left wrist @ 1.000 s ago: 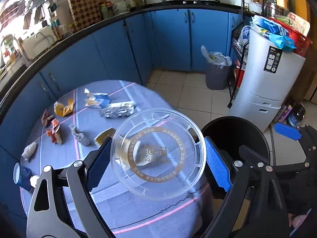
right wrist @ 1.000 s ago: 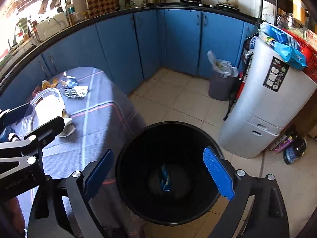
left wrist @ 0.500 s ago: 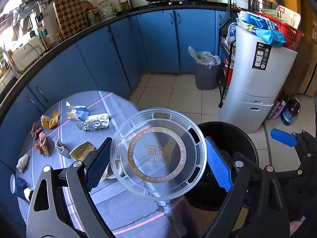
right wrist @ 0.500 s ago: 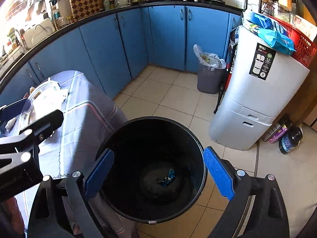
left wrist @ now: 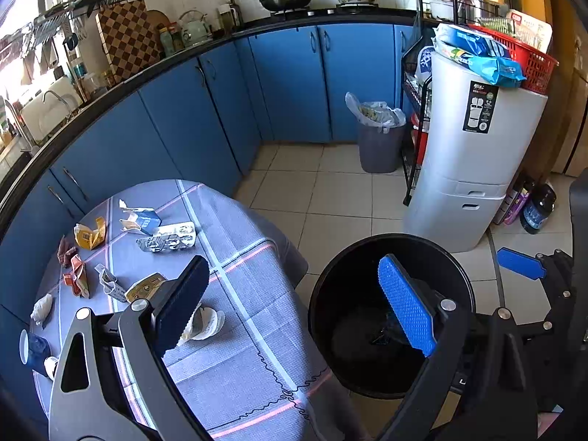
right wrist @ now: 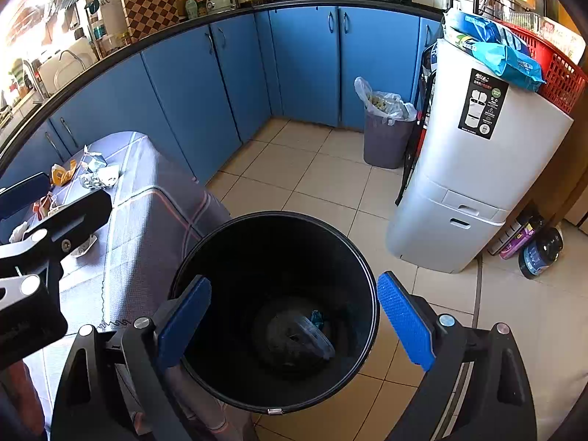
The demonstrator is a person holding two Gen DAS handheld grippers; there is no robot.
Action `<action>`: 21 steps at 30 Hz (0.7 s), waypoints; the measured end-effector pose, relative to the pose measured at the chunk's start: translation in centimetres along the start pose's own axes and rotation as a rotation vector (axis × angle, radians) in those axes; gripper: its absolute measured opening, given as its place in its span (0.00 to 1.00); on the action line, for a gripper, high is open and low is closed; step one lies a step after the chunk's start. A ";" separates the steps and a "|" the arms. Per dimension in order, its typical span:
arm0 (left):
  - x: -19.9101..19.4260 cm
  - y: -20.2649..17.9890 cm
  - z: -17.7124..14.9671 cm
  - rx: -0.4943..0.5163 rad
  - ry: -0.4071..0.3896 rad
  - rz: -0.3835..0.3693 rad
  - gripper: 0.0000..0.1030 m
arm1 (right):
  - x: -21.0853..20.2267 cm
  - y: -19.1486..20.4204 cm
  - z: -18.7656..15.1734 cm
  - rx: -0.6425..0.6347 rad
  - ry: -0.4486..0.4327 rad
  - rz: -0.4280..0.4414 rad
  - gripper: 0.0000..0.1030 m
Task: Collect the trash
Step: 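Move both open tools back from the bin toward the table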
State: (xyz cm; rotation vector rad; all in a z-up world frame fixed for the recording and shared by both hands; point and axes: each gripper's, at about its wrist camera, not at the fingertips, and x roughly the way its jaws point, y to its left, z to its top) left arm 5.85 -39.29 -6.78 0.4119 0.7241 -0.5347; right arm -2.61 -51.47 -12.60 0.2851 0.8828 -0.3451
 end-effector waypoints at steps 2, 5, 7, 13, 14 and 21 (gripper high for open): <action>0.0 0.3 -0.1 -0.009 0.003 -0.001 0.90 | -0.1 0.2 0.0 -0.002 -0.001 0.000 0.87; -0.2 0.8 -0.2 -0.021 0.003 0.000 0.90 | -0.3 0.5 0.0 -0.007 -0.004 0.000 0.87; -0.5 1.4 -0.4 -0.033 0.001 0.001 0.90 | -0.5 0.9 0.0 -0.015 -0.006 -0.001 0.87; -1.4 3.2 -1.2 -0.071 -0.006 0.015 0.90 | -1.3 2.5 0.1 -0.040 -0.020 0.004 0.87; -1.5 3.5 -1.2 -0.076 -0.006 0.018 0.90 | -1.4 2.8 0.1 -0.046 -0.024 0.006 0.87; -2.6 7.3 -3.2 -0.140 0.001 0.060 0.90 | -1.6 6.2 0.4 -0.107 -0.034 0.030 0.87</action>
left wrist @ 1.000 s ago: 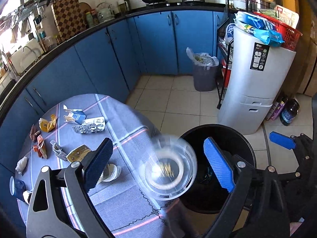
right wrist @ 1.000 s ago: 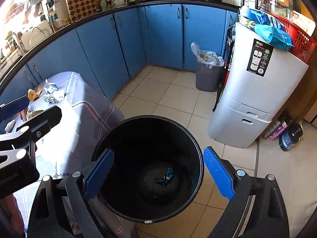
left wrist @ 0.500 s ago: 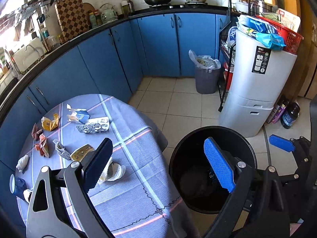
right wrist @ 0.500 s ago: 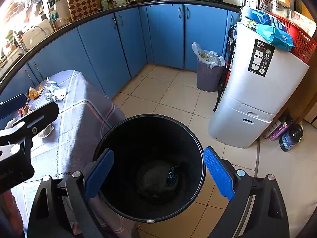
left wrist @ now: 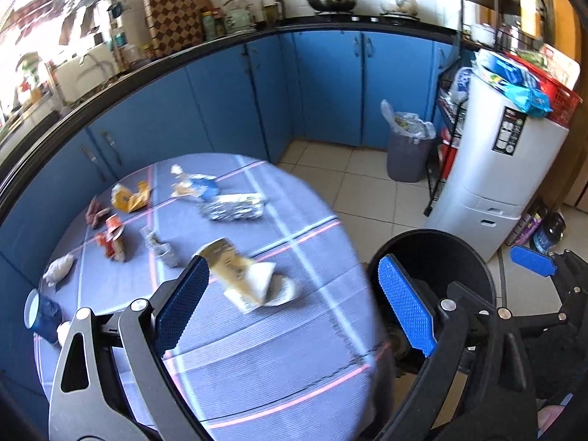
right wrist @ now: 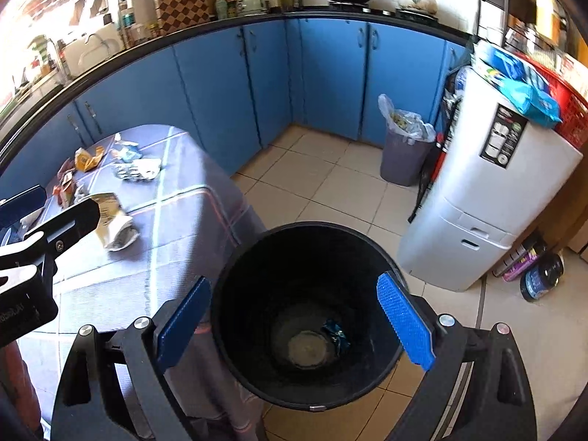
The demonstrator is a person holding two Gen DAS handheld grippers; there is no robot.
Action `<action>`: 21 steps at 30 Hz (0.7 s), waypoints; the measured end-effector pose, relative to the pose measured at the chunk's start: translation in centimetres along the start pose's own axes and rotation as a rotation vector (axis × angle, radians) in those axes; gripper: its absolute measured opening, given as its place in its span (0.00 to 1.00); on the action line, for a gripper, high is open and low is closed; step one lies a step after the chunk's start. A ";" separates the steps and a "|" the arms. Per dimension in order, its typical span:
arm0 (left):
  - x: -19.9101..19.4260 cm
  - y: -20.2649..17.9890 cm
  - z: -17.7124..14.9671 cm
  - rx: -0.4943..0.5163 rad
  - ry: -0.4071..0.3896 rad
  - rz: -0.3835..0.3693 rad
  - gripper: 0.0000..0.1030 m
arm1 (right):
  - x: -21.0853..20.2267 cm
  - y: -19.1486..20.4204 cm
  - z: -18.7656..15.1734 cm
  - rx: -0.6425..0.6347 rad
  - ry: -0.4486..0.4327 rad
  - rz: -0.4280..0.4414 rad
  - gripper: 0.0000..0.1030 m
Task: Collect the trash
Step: 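Move both open tools back from the bin toward the table, then grasp the yellow paper packet with the right tool while the left tool grasps the brown jar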
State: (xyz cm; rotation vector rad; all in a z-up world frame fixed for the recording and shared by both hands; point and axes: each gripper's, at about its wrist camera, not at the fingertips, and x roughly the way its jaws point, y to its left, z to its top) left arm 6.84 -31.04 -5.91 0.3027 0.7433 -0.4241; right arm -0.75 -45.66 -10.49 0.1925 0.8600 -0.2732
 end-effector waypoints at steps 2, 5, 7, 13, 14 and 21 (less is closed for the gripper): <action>-0.1 1.3 -0.4 -0.021 0.003 0.014 0.90 | 0.0 1.2 0.2 -0.023 -0.002 0.008 0.87; -0.1 3.8 -1.2 -0.063 0.016 0.035 0.90 | 0.2 3.2 0.5 -0.061 -0.010 0.022 0.87; 0.0 5.6 -1.6 -0.094 0.028 0.049 0.90 | 0.4 4.6 0.8 -0.084 -0.012 0.032 0.87; -0.1 10.9 -3.8 -0.181 0.059 0.115 0.90 | 1.6 8.6 1.6 -0.141 -0.005 0.076 0.87; -0.2 11.5 -4.1 -0.191 0.060 0.134 0.90 | 2.0 9.6 1.7 -0.159 -0.003 0.087 0.87; -1.5 17.9 -7.8 -0.345 0.066 0.332 0.90 | 3.5 15.6 2.1 -0.277 0.003 0.142 0.87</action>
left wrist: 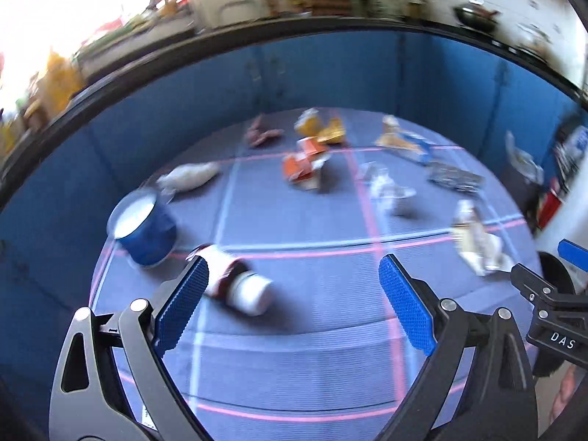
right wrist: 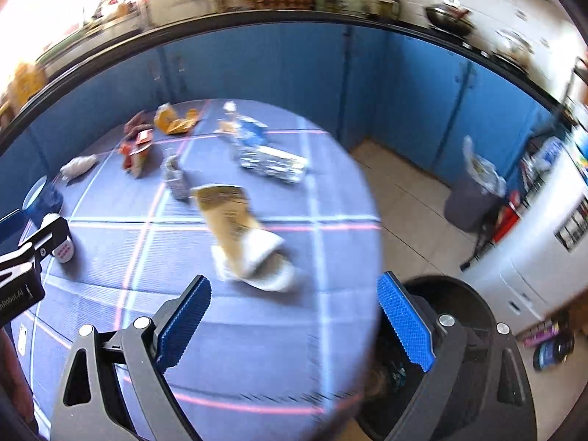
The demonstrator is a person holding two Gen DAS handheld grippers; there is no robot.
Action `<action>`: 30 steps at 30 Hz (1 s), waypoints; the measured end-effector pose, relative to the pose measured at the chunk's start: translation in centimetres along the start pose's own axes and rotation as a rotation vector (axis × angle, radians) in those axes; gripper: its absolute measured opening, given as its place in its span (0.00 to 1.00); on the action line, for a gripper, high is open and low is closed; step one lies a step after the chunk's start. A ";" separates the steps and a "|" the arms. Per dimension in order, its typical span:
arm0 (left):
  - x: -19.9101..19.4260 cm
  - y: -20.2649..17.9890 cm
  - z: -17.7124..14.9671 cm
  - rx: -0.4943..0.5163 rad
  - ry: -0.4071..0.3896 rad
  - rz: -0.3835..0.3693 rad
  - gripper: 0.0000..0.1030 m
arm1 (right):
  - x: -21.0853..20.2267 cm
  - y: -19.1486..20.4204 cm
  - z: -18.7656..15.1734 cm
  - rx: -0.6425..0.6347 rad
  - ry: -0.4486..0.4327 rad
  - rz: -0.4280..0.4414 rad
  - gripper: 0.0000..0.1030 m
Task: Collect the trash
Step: 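Grasp the yellow paper packet with the right tool while the left tool grasps the brown jar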
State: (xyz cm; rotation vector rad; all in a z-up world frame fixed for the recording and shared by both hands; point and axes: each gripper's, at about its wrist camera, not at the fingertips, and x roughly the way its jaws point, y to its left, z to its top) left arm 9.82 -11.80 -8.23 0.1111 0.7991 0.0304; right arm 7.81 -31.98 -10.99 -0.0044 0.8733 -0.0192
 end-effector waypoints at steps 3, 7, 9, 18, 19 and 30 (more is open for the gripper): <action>1.3 2.1 -0.3 -0.048 0.029 0.014 0.90 | 1.3 1.6 0.7 -0.034 0.010 0.011 0.87; 3.7 3.1 -0.3 -0.068 0.084 0.010 0.90 | 3.1 2.5 1.5 -0.047 0.032 0.001 0.87; 5.0 3.4 -0.3 -0.076 0.109 0.012 0.90 | 3.9 2.6 1.8 -0.048 0.043 -0.005 0.87; 9.0 4.5 -0.8 -0.128 0.187 -0.022 0.90 | 5.9 2.8 2.0 -0.053 0.077 0.031 0.61; 9.0 4.5 -0.8 -0.130 0.183 -0.024 0.89 | 5.9 2.9 2.1 -0.046 0.079 0.049 0.54; 7.2 3.3 -0.8 -0.131 0.172 -0.140 0.45 | 3.8 3.3 1.4 -0.048 0.073 0.125 0.30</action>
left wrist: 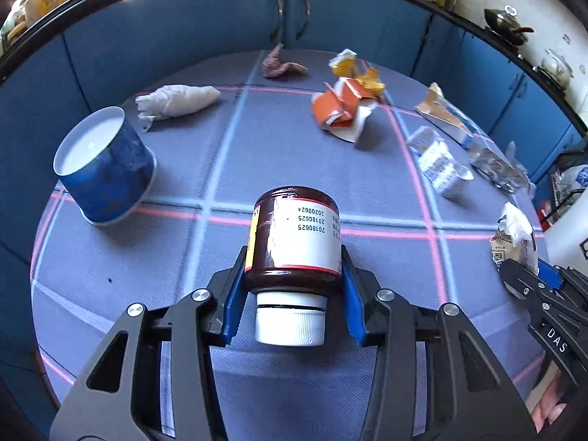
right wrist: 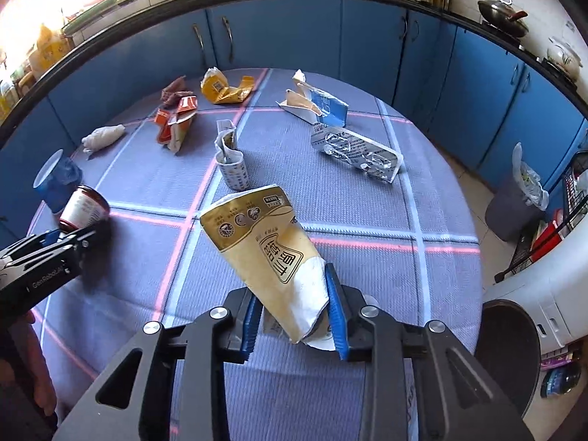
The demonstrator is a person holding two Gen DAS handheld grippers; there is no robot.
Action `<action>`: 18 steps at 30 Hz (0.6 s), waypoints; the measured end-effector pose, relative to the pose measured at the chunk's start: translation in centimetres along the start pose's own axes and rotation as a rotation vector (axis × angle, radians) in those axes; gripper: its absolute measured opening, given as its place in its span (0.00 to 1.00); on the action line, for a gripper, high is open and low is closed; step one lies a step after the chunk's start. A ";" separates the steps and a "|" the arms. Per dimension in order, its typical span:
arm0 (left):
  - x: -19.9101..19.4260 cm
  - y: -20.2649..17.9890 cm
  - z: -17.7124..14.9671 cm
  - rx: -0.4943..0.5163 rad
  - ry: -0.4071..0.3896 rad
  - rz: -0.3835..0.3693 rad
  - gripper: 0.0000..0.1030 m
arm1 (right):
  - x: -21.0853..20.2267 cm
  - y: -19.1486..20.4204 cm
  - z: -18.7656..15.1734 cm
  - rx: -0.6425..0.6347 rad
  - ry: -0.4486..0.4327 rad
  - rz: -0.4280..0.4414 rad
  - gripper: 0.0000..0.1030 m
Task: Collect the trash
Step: 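Grasp the yellow paper packet with the right tool while the left tool grasps the brown jar, then carry the yellow packet and brown jar over the black bin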
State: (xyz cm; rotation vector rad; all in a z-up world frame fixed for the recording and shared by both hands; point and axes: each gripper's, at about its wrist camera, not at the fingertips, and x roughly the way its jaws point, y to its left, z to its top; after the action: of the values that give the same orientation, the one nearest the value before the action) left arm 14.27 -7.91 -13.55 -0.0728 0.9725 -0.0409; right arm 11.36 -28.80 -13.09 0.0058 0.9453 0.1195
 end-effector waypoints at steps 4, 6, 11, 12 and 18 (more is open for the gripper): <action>-1.4 -1.5 -0.4 0.024 -0.014 -0.022 0.45 | -1.7 -0.7 -0.8 0.013 -0.017 -0.007 0.30; -2.2 -2.4 -0.6 0.037 -0.025 -0.032 0.45 | -2.7 -1.3 -1.3 0.025 -0.027 -0.013 0.30; -4.3 -4.6 -1.1 0.076 -0.048 -0.056 0.45 | -4.9 -3.0 -2.6 0.059 -0.049 -0.026 0.30; -4.6 -5.0 -1.1 0.084 -0.051 -0.059 0.45 | -5.3 -3.4 -2.8 0.065 -0.053 -0.028 0.30; -6.6 -7.4 -1.7 0.131 -0.078 -0.073 0.45 | -8.0 -5.6 -4.6 0.100 -0.081 -0.048 0.30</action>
State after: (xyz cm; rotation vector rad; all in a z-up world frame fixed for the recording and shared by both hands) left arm 9.10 -14.93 -8.45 0.0107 0.8864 -0.1681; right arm 3.61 -35.43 -9.63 0.0799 0.8695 0.0278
